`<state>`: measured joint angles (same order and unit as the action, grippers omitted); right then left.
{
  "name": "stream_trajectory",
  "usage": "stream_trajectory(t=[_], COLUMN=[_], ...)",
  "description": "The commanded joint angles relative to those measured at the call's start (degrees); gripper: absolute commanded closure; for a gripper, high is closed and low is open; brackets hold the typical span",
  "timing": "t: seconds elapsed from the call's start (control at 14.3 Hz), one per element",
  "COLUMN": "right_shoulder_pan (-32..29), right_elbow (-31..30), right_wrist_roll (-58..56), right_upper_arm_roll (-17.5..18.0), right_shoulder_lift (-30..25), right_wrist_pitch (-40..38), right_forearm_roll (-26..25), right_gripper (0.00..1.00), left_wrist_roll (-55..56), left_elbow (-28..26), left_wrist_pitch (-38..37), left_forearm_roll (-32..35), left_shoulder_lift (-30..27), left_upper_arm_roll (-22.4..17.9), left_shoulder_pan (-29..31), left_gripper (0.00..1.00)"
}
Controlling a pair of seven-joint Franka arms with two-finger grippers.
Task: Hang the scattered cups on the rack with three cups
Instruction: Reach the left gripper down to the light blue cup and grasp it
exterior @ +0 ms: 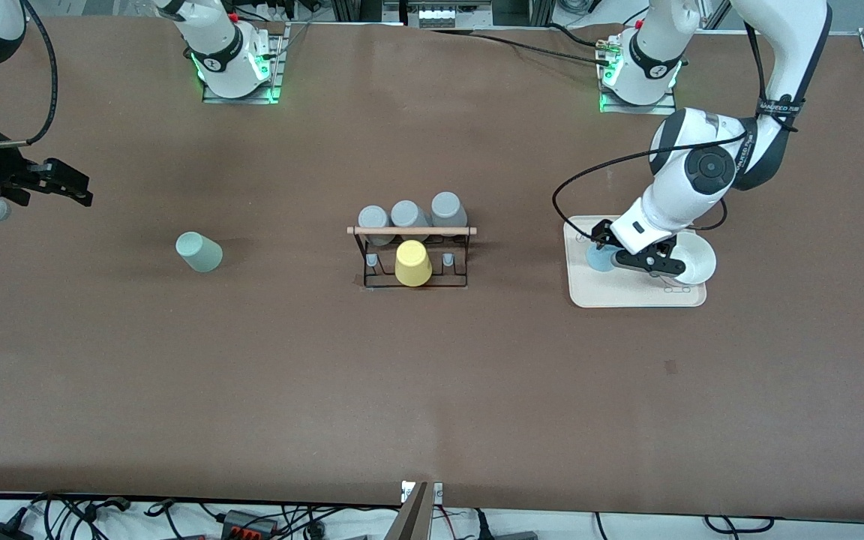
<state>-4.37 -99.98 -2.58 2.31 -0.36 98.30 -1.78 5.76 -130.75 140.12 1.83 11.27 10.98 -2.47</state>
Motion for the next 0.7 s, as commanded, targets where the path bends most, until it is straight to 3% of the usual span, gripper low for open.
stream_trajectory(t=[0.0, 0.49, 0.63], right_shoulder_pan=[-0.4, -0.4, -0.4], right_elbow=[0.8, 0.8, 0.8], right_wrist_roll=[-1.0, -1.0, -1.0], right_upper_arm_roll=[0.1, 0.1, 0.1], right_shoulder_lift=[0.3, 0.3, 0.3], right_wrist_pitch=[-0.7, -0.7, -0.7], right_forearm_roll=[1.2, 1.2, 1.2], right_gripper=[0.00, 0.00, 0.00], left_wrist_roll=[0.6, -0.7, -0.4], left_elbow=[-3.7, -6.9, -6.8], left_wrist_pitch=[3.5, 14.5, 14.4], left_forearm_roll=[1.3, 1.8, 1.8], left_shoulder_lift=[-1.1, 4.2, 3.8], left_upper_arm_roll=[0.5, 0.6, 0.7], left_shoulder_pan=[0.5, 0.5, 0.4], left_gripper=[0.00, 0.00, 0.24])
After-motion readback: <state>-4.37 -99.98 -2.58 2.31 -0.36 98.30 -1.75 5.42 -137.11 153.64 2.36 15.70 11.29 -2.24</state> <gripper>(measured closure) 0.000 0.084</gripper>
